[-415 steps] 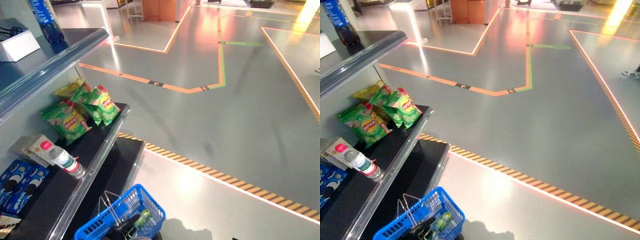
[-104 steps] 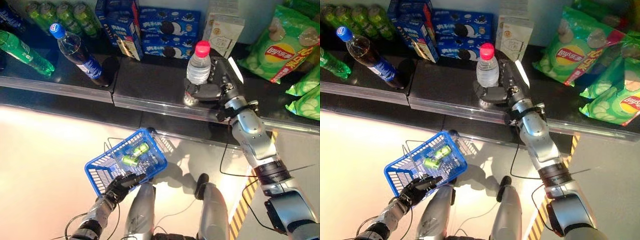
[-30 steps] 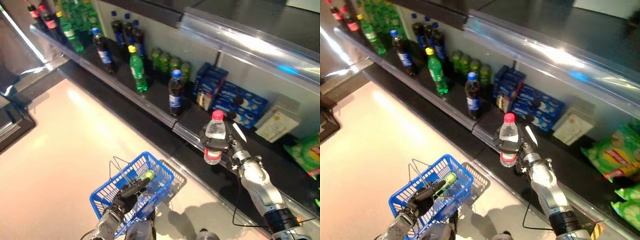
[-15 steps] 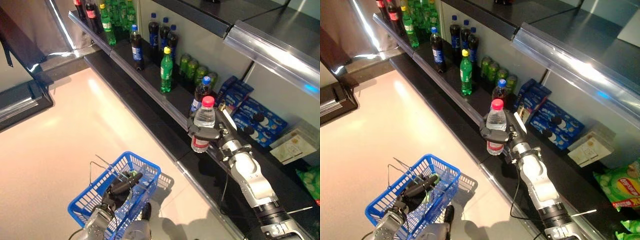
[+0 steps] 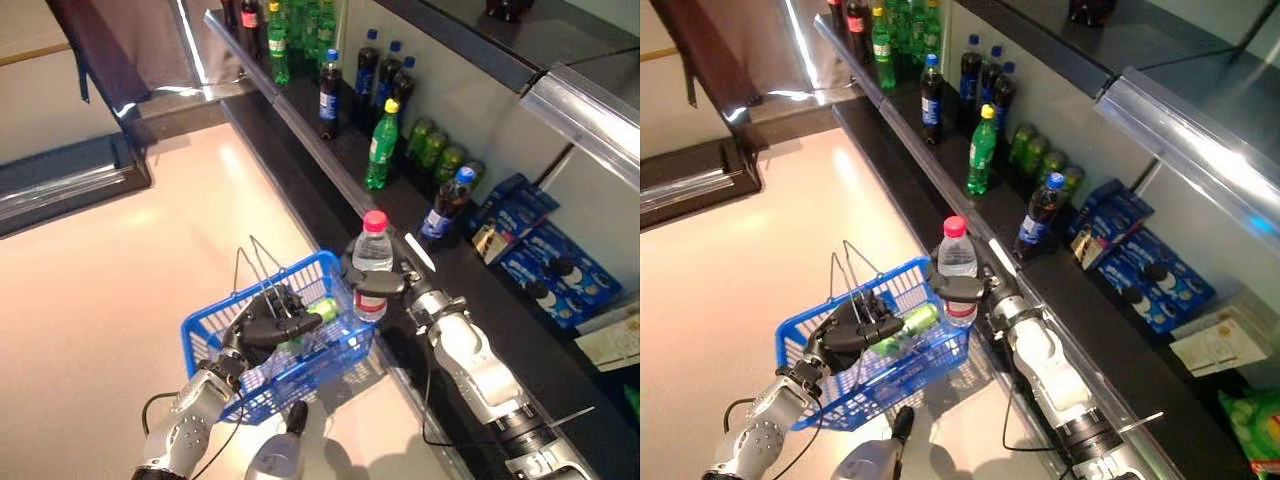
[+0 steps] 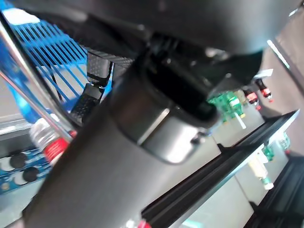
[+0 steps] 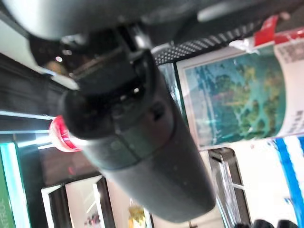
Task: Pick up the drink and place into the basket.
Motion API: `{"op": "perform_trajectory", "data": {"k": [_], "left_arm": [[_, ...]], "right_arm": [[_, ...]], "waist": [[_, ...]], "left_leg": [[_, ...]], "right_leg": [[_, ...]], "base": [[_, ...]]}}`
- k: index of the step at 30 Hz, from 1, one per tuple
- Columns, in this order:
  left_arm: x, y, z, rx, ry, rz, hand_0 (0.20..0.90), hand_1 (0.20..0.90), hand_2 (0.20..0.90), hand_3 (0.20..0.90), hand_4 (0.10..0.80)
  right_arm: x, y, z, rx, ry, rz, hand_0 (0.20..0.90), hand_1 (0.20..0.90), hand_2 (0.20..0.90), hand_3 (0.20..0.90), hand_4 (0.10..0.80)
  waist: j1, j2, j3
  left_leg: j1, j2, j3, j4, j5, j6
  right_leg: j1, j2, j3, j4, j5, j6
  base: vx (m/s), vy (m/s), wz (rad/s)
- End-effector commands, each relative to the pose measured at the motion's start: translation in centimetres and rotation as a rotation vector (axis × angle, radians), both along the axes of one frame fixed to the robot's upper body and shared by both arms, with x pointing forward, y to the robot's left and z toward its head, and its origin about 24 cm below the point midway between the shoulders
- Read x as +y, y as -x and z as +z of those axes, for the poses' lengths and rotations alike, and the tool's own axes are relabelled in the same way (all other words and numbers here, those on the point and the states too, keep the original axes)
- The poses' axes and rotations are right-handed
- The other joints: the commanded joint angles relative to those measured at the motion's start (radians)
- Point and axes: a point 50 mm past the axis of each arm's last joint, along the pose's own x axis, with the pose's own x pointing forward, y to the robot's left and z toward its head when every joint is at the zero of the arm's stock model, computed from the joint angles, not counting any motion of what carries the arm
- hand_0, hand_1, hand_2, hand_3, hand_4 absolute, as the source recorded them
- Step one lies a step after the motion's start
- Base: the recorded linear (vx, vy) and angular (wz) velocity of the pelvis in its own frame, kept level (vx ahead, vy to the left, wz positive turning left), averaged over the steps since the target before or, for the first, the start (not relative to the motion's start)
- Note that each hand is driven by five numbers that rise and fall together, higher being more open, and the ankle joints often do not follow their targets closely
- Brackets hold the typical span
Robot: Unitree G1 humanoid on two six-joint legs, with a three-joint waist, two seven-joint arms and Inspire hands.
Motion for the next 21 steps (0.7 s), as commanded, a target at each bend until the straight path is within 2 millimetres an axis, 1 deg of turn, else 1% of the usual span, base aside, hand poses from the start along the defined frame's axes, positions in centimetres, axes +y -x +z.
{"op": "perform_trajectory", "data": {"k": [1,7,11,15,18,20,21], "left_arm": [[-4.2,-2.5,12.8,-0.677,0.170,-0.224,0.300,0.300,0.300,0.200,0.100],[-4.7,-1.9,14.1,-0.758,0.162,-0.294,0.300,0.300,0.300,0.200,0.100],[-5.4,-1.1,15.2,-0.826,0.154,-0.367,0.300,0.300,0.300,0.200,0.100],[-5.6,-0.7,16.0,-0.873,0.159,-0.404,0.300,0.300,0.300,0.200,0.100],[-5.7,-0.6,16.1,-0.879,0.164,-0.411,0.300,0.300,0.300,0.200,0.100],[-5.9,-0.1,16.5,-0.913,0.168,-0.453,0.300,0.300,0.300,0.200,0.100],[-5.9,-0.1,16.5,-0.913,0.168,-0.453,0.300,0.300,0.300,0.200,0.100]], "right_arm": [[2.4,-0.6,7.7,-0.349,-0.125,0.096,0.300,0.300,0.300,0.200,0.100],[3.4,-0.7,7.5,-0.337,-0.118,0.119,0.300,0.300,0.300,0.200,0.100],[4.2,-1.0,7.4,-0.324,-0.112,0.118,0.300,0.300,0.300,0.200,0.100],[4.2,-1.3,7.0,-0.309,-0.089,0.098,0.300,0.300,0.300,0.200,0.100],[4.2,-1.4,6.8,-0.304,-0.083,0.092,0.300,0.300,0.300,0.200,0.100],[4.0,-1.9,5.8,-0.266,-0.039,0.067,0.300,0.300,0.300,0.200,0.100],[4.0,-1.9,5.8,-0.266,-0.039,0.067,0.300,0.300,0.300,0.200,0.100]], "waist": [[0.029,0.023,-0.167],[0.045,0.020,-0.171],[0.053,0.020,-0.176],[0.059,0.021,-0.178],[0.060,0.021,-0.179],[0.066,0.022,-0.182],[0.066,0.022,-0.182]], "left_leg": [[0.140,0.091,0.048,-0.002,-0.147,-0.052],[0.138,0.087,0.042,-0.002,-0.150,-0.050],[0.137,0.085,0.039,-0.002,-0.151,-0.049],[0.134,0.081,0.034,-0.002,-0.150,-0.048],[0.134,0.081,0.032,-0.002,-0.151,-0.047],[0.133,0.081,0.030,-0.002,-0.151,-0.047],[0.133,0.081,0.030,-0.002,-0.151,-0.047]], "right_leg": [[-0.112,0.018,0.005,-0.026,0.135,-0.057],[-0.109,0.016,-0.003,-0.025,0.133,-0.055],[-0.108,0.016,-0.002,-0.026,0.134,-0.053],[-0.108,0.012,-0.008,-0.025,0.136,-0.048],[-0.107,0.011,-0.009,-0.025,0.136,-0.048],[-0.106,0.010,-0.013,-0.026,0.136,-0.048],[-0.106,0.010,-0.013,-0.027,0.136,-0.048]], "base": [[-0.003,0.028,0.16],[0.000,0.005,0.01],[0.000,0.000,0.00],[0.000,0.000,0.00],[0.002,0.002,0.05],[0.005,0.006,0.14],[0.005,0.001,0.09]]}}
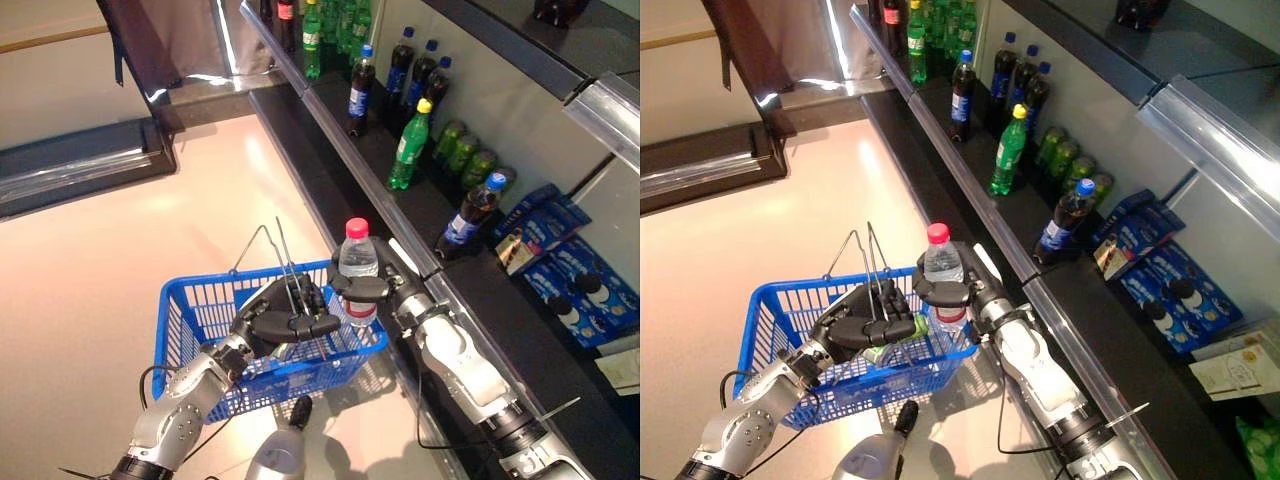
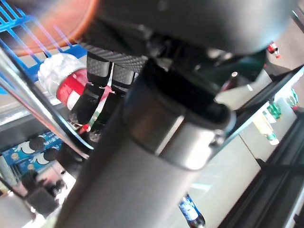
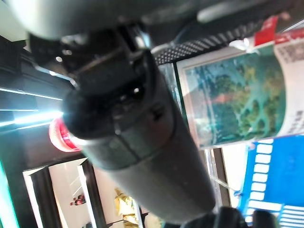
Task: Pick up the drink and place into the basket.
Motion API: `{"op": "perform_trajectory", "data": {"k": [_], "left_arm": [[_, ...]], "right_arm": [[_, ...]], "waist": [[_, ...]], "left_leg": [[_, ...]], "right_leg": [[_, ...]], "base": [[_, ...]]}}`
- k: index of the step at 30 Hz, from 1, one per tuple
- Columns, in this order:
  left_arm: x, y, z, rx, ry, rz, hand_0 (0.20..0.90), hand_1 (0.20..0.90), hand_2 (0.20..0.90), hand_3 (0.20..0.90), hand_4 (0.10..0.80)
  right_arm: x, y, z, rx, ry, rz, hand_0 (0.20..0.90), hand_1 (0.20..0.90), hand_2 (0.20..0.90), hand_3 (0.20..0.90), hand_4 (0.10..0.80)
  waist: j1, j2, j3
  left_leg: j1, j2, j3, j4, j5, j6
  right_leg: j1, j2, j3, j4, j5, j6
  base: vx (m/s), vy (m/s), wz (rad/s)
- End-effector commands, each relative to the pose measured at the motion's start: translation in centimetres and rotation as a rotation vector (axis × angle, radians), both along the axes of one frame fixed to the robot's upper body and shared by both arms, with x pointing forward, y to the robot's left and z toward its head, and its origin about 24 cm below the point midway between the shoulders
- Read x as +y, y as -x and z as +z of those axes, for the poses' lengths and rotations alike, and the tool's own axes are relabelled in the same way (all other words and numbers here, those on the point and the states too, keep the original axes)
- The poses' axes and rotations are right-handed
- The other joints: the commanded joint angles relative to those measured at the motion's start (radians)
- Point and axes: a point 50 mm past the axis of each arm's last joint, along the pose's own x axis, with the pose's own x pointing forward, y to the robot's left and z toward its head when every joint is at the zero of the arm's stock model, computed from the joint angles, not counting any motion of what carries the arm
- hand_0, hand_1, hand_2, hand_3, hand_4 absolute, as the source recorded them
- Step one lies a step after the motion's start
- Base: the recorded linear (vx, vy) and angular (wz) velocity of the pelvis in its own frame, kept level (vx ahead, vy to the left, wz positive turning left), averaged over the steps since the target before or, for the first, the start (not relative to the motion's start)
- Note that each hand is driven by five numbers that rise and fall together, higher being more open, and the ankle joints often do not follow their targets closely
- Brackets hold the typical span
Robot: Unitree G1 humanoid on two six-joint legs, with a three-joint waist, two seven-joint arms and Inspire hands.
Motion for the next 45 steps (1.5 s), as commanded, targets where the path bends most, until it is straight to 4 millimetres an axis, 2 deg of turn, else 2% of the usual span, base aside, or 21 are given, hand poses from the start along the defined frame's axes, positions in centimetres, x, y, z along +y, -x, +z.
{"op": "perform_trajectory", "data": {"k": [1,7,12,18,21,25,36,45], "left_arm": [[-5.2,0.4,13.4,-0.724,0.285,-0.345,0.300,0.300,0.300,0.200,0.100],[-5.6,0.7,14.0,-0.759,0.289,-0.395,0.300,0.300,0.300,0.200,0.100],[-5.9,1.1,14.7,-0.800,0.294,-0.426,0.300,0.300,0.300,0.200,0.100],[-6.7,2.0,15.4,-0.851,0.293,-0.510,0.300,0.300,0.300,0.200,0.100],[-6.8,2.0,15.5,-0.853,0.299,-0.522,0.300,0.300,0.300,0.200,0.100],[-7.4,2.8,16.2,-0.901,0.297,-0.591,0.300,0.300,0.300,0.200,0.100],[-8.6,3.9,17.1,-0.959,0.291,-0.727,0.300,0.300,0.300,0.200,0.100],[-9.4,4.5,17.5,-0.979,0.291,-0.820,0.300,0.300,0.300,0.200,0.100]], "right_arm": [[2.3,-2.0,6.3,-0.290,-0.059,0.060,0.300,0.300,0.300,0.200,0.100],[2.2,-2.7,5.4,-0.246,0.008,0.042,0.300,0.300,0.300,0.200,0.100],[2.4,-2.9,4.0,-0.199,0.077,0.050,0.300,0.300,0.300,0.200,0.100],[2.9,-2.5,1.3,-0.115,0.201,0.095,0.300,0.300,0.300,0.200,0.100],[3.1,-2.5,1.0,-0.106,0.220,0.104,0.300,0.300,0.300,0.200,0.100],[3.5,-2.6,-0.6,-0.105,0.444,0.164,0.300,0.300,0.300,0.200,0.100],[3.8,-3.4,-0.8,-0.123,0.708,0.263,0.300,0.300,0.300,0.200,0.100],[4.7,-4.0,-0.5,-0.119,0.845,0.371,0.300,0.300,0.300,0.200,0.100]], "waist": [[0.013,0.034,-0.183],[0.018,0.031,-0.188],[0.021,0.029,-0.192],[0.026,0.026,-0.192],[0.026,0.026,-0.192],[0.031,0.023,-0.195],[0.044,0.009,-0.197],[0.049,0.002,-0.205]], "left_leg": [[0.145,0.088,0.052,-0.002,-0.158,-0.045],[0.142,0.085,0.047,-0.002,-0.157,-0.045],[0.140,0.084,0.045,-0.002,-0.157,-0.044],[0.140,0.083,0.042,-0.002,-0.155,-0.044],[0.139,0.083,0.041,-0.002,-0.155,-0.043],[0.137,0.082,0.040,-0.002,-0.152,-0.044],[0.134,0.078,0.027,-0.002,-0.151,-0.045],[0.138,0.073,0.020,-0.002,-0.149,-0.045]], "right_leg": [[-0.110,0.007,0.009,-0.020,0.137,-0.048],[-0.110,0.006,0.005,-0.020,0.138,-0.046],[-0.110,0.006,0.002,-0.019,0.137,-0.046],[-0.108,0.006,-0.002,-0.018,0.137,-0.046],[-0.108,0.006,-0.002,-0.018,0.137,-0.045],[-0.108,0.006,-0.002,-0.019,0.139,-0.045],[-0.104,0.008,-0.010,-0.019,0.140,-0.043],[-0.098,0.011,-0.006,-0.020,0.140,-0.044]], "base": [[0.000,0.000,0.00],[0.000,0.000,0.00],[0.000,0.000,0.00],[0.000,0.000,0.00],[0.000,0.000,0.00],[0.000,0.000,0.00],[0.001,-0.001,0.00],[0.010,-0.005,0.05]]}}
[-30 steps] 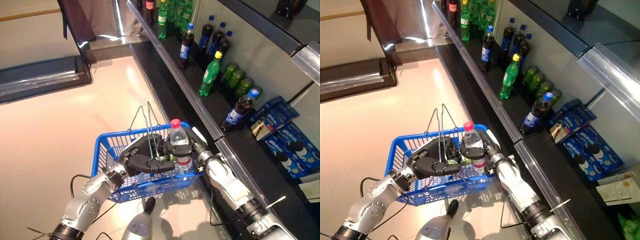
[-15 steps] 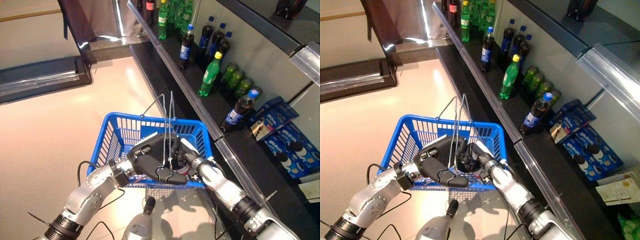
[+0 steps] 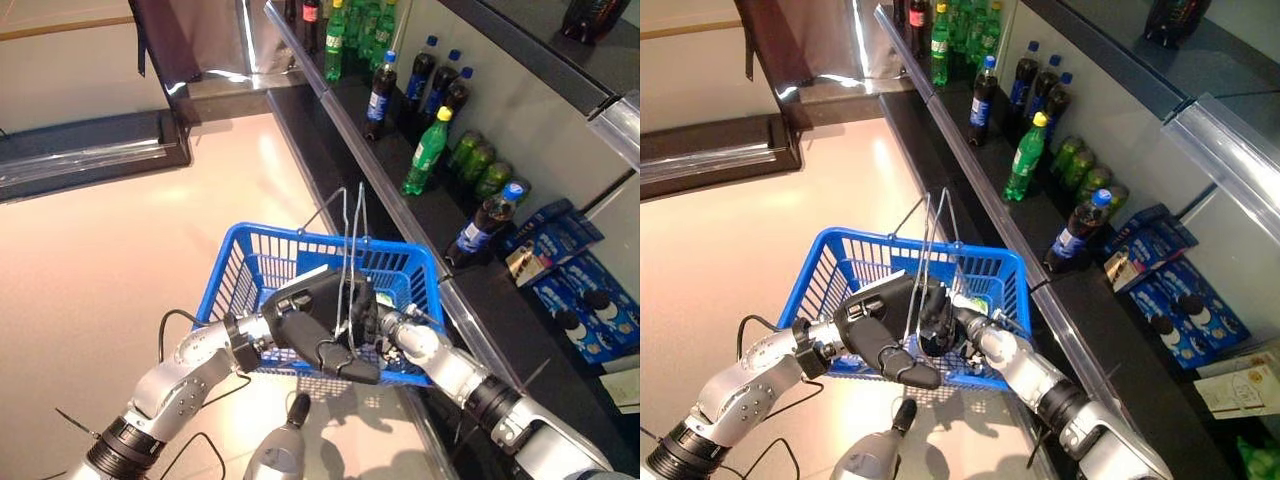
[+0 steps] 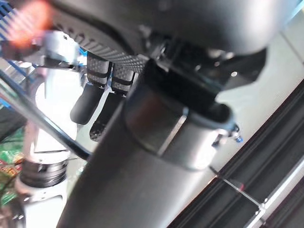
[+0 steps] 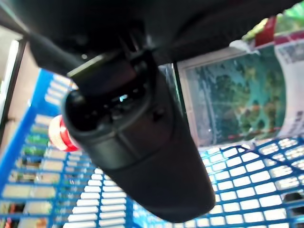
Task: Pick up the drink and place into the basket.
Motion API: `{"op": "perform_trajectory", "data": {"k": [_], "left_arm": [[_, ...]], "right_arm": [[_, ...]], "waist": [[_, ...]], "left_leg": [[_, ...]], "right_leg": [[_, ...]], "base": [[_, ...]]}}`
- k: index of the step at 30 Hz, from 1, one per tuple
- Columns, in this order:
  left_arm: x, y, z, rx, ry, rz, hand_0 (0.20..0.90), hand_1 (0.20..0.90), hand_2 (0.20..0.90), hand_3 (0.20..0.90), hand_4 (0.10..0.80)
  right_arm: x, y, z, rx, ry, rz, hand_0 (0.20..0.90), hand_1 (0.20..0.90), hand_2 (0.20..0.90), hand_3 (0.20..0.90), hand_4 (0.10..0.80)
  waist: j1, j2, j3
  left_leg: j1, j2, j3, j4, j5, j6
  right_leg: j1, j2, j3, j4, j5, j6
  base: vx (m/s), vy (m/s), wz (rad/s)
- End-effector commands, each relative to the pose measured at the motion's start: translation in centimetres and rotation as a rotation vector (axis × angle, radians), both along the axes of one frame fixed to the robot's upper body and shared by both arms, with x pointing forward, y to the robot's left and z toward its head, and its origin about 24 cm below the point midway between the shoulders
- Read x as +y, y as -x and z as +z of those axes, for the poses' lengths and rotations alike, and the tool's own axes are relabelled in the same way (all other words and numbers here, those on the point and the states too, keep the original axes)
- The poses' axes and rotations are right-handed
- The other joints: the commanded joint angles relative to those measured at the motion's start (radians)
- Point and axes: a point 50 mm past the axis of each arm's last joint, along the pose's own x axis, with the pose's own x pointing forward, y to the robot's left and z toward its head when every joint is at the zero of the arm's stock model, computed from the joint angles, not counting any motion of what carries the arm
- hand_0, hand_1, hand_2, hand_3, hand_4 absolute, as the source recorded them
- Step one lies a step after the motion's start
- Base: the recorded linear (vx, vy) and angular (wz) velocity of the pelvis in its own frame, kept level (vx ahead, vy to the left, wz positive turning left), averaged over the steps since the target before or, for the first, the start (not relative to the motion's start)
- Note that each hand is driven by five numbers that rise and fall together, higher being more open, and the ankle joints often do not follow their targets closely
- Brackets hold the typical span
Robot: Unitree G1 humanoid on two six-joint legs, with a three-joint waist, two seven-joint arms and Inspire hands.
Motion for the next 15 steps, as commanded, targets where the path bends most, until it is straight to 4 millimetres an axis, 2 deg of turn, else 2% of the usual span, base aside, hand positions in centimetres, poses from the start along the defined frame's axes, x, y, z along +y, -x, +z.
{"op": "perform_trajectory", "data": {"k": [1,15], "left_arm": [[-5.2,4.6,11.6,-0.583,0.463,-0.488,0.300,0.300,0.300,0.200,0.100],[-6.2,5.3,11.9,-0.589,0.458,-0.588,0.300,0.300,0.300,0.200,0.100]], "right_arm": [[2.8,-2.2,4.1,-0.156,0.040,0.141,0.300,0.300,0.300,0.200,0.100],[3.4,-2.2,1.9,-0.004,0.117,0.202,0.300,0.300,0.300,0.200,0.100]], "waist": [[0.029,0.016,-0.206],[0.044,0.011,-0.215]], "left_leg": [[0.139,0.078,0.049,-0.003,-0.156,-0.034],[0.146,0.073,0.037,-0.003,-0.157,-0.032]], "right_leg": [[-0.117,-0.004,0.021,-0.008,0.140,-0.044],[-0.106,-0.003,0.010,-0.008,0.138,-0.047]], "base": [[0.000,0.000,0.00],[0.004,0.000,0.00]]}}
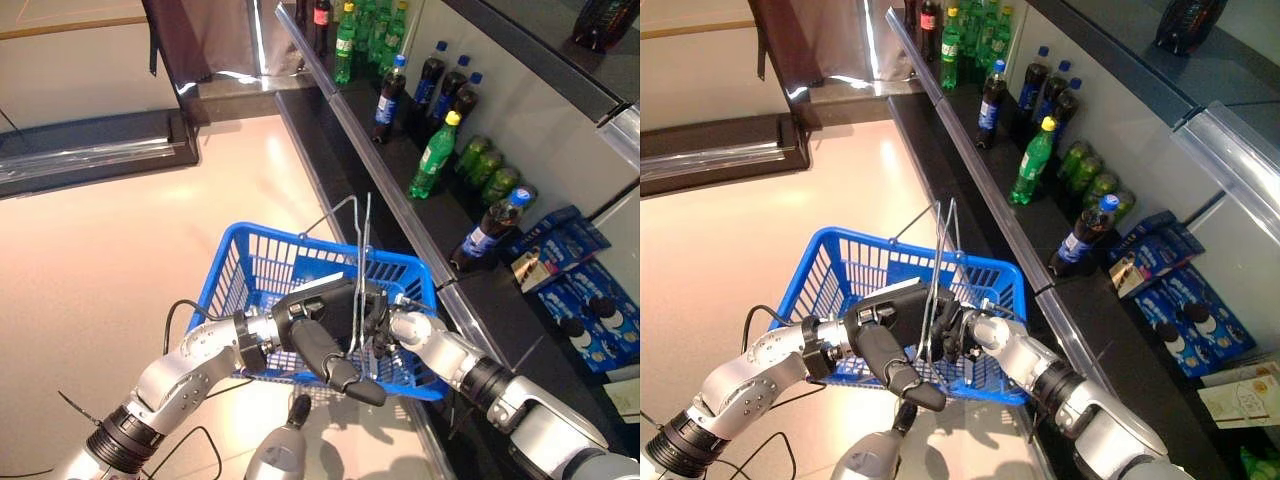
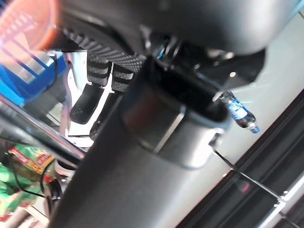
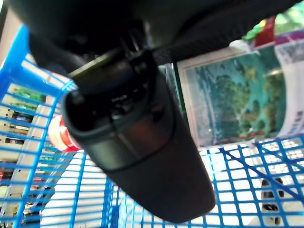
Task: Pick up the drink and place into the basket.
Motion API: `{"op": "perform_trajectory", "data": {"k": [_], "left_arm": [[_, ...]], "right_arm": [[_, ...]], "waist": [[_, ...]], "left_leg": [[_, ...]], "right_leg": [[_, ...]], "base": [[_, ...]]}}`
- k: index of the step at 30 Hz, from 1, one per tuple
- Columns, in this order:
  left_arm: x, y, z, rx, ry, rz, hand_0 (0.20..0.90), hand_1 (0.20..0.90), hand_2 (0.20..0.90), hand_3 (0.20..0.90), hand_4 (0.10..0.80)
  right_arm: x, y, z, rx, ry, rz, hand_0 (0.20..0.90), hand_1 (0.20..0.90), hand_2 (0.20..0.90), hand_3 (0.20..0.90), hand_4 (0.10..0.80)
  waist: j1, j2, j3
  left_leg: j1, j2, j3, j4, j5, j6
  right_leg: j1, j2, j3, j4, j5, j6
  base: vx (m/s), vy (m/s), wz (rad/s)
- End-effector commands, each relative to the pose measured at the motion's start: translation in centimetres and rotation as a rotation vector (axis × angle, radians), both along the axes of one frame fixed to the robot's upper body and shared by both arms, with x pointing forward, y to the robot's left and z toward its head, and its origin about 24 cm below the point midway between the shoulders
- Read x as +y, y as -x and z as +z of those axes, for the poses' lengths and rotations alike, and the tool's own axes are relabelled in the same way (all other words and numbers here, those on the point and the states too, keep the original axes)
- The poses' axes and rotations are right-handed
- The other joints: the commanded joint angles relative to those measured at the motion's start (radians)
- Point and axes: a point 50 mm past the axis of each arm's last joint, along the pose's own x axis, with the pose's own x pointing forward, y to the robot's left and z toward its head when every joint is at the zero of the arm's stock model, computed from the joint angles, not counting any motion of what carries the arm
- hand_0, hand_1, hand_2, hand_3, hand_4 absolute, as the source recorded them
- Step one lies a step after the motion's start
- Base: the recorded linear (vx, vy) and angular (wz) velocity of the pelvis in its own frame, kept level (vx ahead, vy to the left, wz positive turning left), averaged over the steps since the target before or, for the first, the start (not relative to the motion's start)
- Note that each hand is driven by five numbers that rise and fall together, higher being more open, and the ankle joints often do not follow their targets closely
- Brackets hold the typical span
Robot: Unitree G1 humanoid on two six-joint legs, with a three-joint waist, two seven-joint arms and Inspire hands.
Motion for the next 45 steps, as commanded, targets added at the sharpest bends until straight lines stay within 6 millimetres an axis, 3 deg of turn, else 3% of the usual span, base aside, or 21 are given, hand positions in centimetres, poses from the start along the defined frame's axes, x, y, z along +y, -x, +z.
{"op": "perform_trajectory", "data": {"k": [1,10,11,12,13,15,16,33,45], "left_arm": [[-5.7,5.2,12.2,-0.541,0.561,-0.548,0.300,0.300,0.300,0.200,0.100],[-6.1,5.6,12.4,-0.540,0.573,-0.582,0.300,0.300,0.300,0.200,0.100],[-6.2,5.7,12.5,-0.539,0.577,-0.590,0.300,0.300,0.300,0.200,0.100],[-6.3,5.7,12.5,-0.538,0.578,-0.594,0.300,0.300,0.300,0.200,0.100],[-6.3,5.8,12.5,-0.538,0.578,-0.598,0.300,0.300,0.300,0.200,0.100],[-6.4,5.9,12.6,-0.537,0.578,-0.604,0.300,0.300,0.300,0.200,0.100],[-6.5,5.9,12.6,-0.539,0.577,-0.604,0.300,0.300,0.300,0.200,0.100],[-6.7,6.1,12.6,-0.550,0.578,-0.604,0.300,0.300,0.300,0.200,0.100],[-4.7,3.5,12.3,-0.603,0.529,-0.260,0.300,0.300,0.300,0.200,0.100]], "right_arm": [[2.3,-1.8,2.2,-0.101,0.027,0.078,0.300,0.300,0.300,0.200,0.100],[3.3,-1.2,0.3,-0.037,0.005,0.041,0.300,0.300,0.300,0.200,0.100],[3.6,-1.1,0.0,-0.022,-0.003,0.027,0.354,0.354,0.354,0.263,0.163],[3.7,-1.0,-0.2,-0.015,-0.004,0.021,0.368,0.368,0.368,0.280,0.180],[3.8,-0.9,-0.5,-0.009,-0.004,0.011,0.561,0.561,0.561,0.505,0.405],[4.0,-0.7,-0.9,0.001,-0.009,0.000,0.839,0.839,0.839,0.829,0.729],[4.1,-0.7,-1.0,0.003,-0.009,-0.001,0.900,0.900,0.900,0.900,0.800],[4.6,0.0,-2.1,0.044,-0.033,-0.022,0.900,0.900,0.900,0.900,0.800],[3.0,-0.5,-0.7,0.017,-0.244,-0.194,0.900,0.900,0.900,0.900,0.800]], "waist": [[0.021,0.013,-0.215],[0.032,0.013,-0.218],[0.035,0.014,-0.219],[0.036,0.015,-0.220],[0.037,0.016,-0.220],[0.039,0.017,-0.221],[0.039,0.017,-0.220],[0.042,0.014,-0.223],[0.030,0.018,-0.220]], "left_leg": [[0.143,0.075,0.040,-0.003,-0.162,-0.031],[0.145,0.070,0.033,-0.003,-0.165,-0.027],[0.145,0.069,0.031,-0.003,-0.164,-0.027],[0.145,0.068,0.030,-0.003,-0.164,-0.026],[0.145,0.068,0.029,-0.003,-0.165,-0.026],[0.145,0.067,0.029,-0.003,-0.165,-0.025],[0.145,0.067,0.029,-0.003,-0.165,-0.025],[0.142,0.065,0.032,-0.003,-0.167,-0.023],[0.145,0.067,0.044,-0.003,-0.166,-0.022]], "right_leg": [[-0.112,-0.003,0.011,-0.006,0.137,-0.048],[-0.110,-0.002,0.011,-0.007,0.137,-0.048],[-0.109,-0.002,0.012,-0.008,0.136,-0.049],[-0.109,-0.002,0.013,-0.008,0.136,-0.049],[-0.109,-0.002,0.013,-0.008,0.136,-0.049],[-0.109,-0.002,0.013,-0.008,0.137,-0.049],[-0.109,-0.001,0.014,-0.008,0.137,-0.049],[-0.114,0.002,0.020,-0.011,0.139,-0.051],[-0.118,0.005,0.024,-0.009,0.141,-0.051]], "base": [[0.000,0.000,0.00],[0.000,0.000,0.00],[0.000,0.000,0.00],[0.000,0.000,0.00],[0.000,0.000,0.00],[0.000,0.000,0.00],[0.000,0.000,0.00],[0.000,0.000,0.00],[0.000,0.000,0.00]]}}
